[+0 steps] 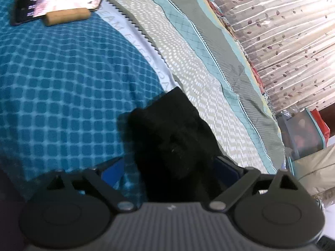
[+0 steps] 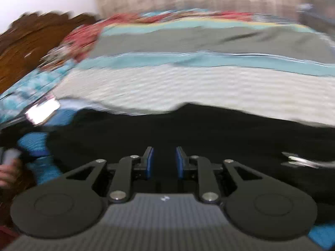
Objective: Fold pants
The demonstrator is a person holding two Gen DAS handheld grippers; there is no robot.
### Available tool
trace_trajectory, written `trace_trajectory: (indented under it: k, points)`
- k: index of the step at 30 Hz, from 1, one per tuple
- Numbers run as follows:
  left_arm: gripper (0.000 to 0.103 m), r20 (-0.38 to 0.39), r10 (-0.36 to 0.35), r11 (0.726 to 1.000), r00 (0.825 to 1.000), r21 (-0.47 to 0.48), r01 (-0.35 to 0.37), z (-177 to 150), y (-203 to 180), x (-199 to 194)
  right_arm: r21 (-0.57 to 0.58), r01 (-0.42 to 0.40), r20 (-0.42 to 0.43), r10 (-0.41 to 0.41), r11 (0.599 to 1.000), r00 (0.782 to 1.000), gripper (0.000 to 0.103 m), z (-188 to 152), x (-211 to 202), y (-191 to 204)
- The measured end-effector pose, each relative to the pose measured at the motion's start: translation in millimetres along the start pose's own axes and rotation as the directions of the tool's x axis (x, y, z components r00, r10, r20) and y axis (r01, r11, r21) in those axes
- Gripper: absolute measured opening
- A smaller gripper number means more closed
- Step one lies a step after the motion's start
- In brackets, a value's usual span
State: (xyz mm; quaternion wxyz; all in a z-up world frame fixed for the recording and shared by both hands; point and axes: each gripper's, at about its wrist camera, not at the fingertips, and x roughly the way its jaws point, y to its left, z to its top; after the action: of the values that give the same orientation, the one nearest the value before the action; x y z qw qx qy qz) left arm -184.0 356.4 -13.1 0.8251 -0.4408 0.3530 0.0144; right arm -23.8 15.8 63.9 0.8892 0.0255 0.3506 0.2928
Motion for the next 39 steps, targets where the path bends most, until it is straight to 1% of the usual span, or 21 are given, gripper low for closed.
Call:
trace_trajectory:
  k: [1,4,6,9,10,12,15,17,19,21,24,28,29,30,32,33,35,36,37,38,39]
  points:
    - [0.094,0.003,-0.004,1.000,1.000,0.006,0.004,0.8,-1.9,2.6,-0.001,-0.050,-0.020,0.050,0.999,0.999,0.025,4.4,14.1,10.4]
    - [0.077,0.010,0.009,0.999,1.000,0.030,-0.010,2.5,-6.0,7.3,0.019,-0.133,-0.085,0.134,0.991,0.987,0.025,17.5,54.4,32.1]
    - [0.052,0.015,0.021,0.999,1.000,0.049,-0.022,2.7,-8.2,8.7,0.065,-0.150,-0.126,0.157,0.987,0.979,0.025,23.6,83.2,36.2]
    - [0.034,0.019,0.022,0.997,1.000,0.069,-0.023,2.3,-5.7,7.4,0.220,-0.153,-0.217,0.202,0.963,0.955,0.025,18.1,122.7,33.9]
    - [0.032,0.020,0.016,0.997,1.000,0.073,-0.018,2.0,-4.4,5.9,0.283,-0.156,-0.247,0.229,0.947,0.942,0.026,15.7,135.7,31.4]
    - [0.030,0.027,0.008,0.996,1.000,0.091,-0.010,-2.2,-7.1,0.7,0.381,-0.179,-0.223,0.278,0.907,0.934,0.025,7.8,141.4,24.5]
    - [0.030,0.051,-0.033,0.986,0.998,0.163,0.024,-11.3,-24.9,-10.5,0.439,-0.196,-0.214,0.314,0.877,0.925,0.022,7.1,135.4,17.1]
    - [0.030,0.067,-0.048,0.967,0.997,0.254,0.030,-18.2,-47.2,-14.3,0.468,-0.209,-0.194,0.331,0.858,0.924,0.022,2.3,126.0,11.9]
    - [0.030,0.083,-0.053,0.934,0.995,0.357,0.020,-27.0,-70.4,-17.0,0.530,-0.227,-0.159,0.359,0.817,0.920,0.023,-1.8,118.2,2.5]
    - [0.030,0.088,-0.066,0.899,0.994,0.437,0.021,-35.9,-91.2,-19.2,0.609,-0.249,-0.098,0.383,0.753,0.919,0.027,-8.0,105.0,-14.6]
    - [0.030,0.089,-0.079,0.830,0.993,0.557,0.016,-53.3,-122.4,-17.6,0.693,-0.244,0.006,0.334,0.678,0.943,0.027,-18.3,80.0,-48.3]
    - [0.034,0.043,-0.102,0.713,0.994,0.700,0.043,-85.1,-163.7,-2.6,0.785,-0.244,0.107,0.263,0.569,0.959,0.027,-30.7,47.1,-89.7]
    - [0.037,0.024,-0.104,0.686,0.994,0.726,0.054,-94.2,-173.1,2.5,0.795,-0.248,0.127,0.248,0.554,0.960,0.027,-33.2,39.0,-97.3]
    - [0.044,0.005,-0.104,0.660,0.995,0.749,0.065,-104.2,-181.9,8.8,0.802,-0.252,0.143,0.235,0.542,0.961,0.027,-35.4,31.7,-103.3]
    - [0.055,-0.074,-0.104,0.591,0.992,0.797,0.121,-125.2,-193.6,24.7,0.809,-0.262,0.172,0.214,0.526,0.962,0.029,-39.4,18.7,-113.0]
    - [0.057,-0.114,-0.097,0.569,0.989,0.809,0.149,-133.6,-194.8,32.5,0.811,-0.265,0.181,0.207,0.521,0.962,0.032,-41.2,13.2,-116.2]
    - [0.057,-0.187,-0.040,0.554,0.982,0.813,0.178,-149.2,-192.7,49.2,0.818,-0.261,0.192,0.184,0.513,0.964,0.038,-44.9,5.1,-121.0]
    - [0.058,-0.190,-0.027,0.549,0.981,0.817,0.174,-153.8,-190.6,51.7,0.822,-0.266,0.201,0.180,0.503,0.963,0.048,-47.2,2.0,-123.0]
    - [0.059,-0.182,-0.027,0.535,0.983,0.828,0.168,-157.5,-189.3,48.9,0.827,-0.273,0.211,0.179,0.491,0.961,0.052,-49.1,0.6,-123.6]
    - [0.064,-0.179,-0.034,0.527,0.983,0.833,0.170,-157.7,-188.7,43.4,0.831,-0.279,0.219,0.178,0.482,0.959,0.057,-50.8,0.6,-122.7]
    - [0.069,-0.184,-0.045,0.530,0.982,0.828,0.180,-155.4,-187.8,36.9,0.830,-0.285,0.225,0.180,0.479,0.958,0.063,-51.2,-0.4,-122.2]
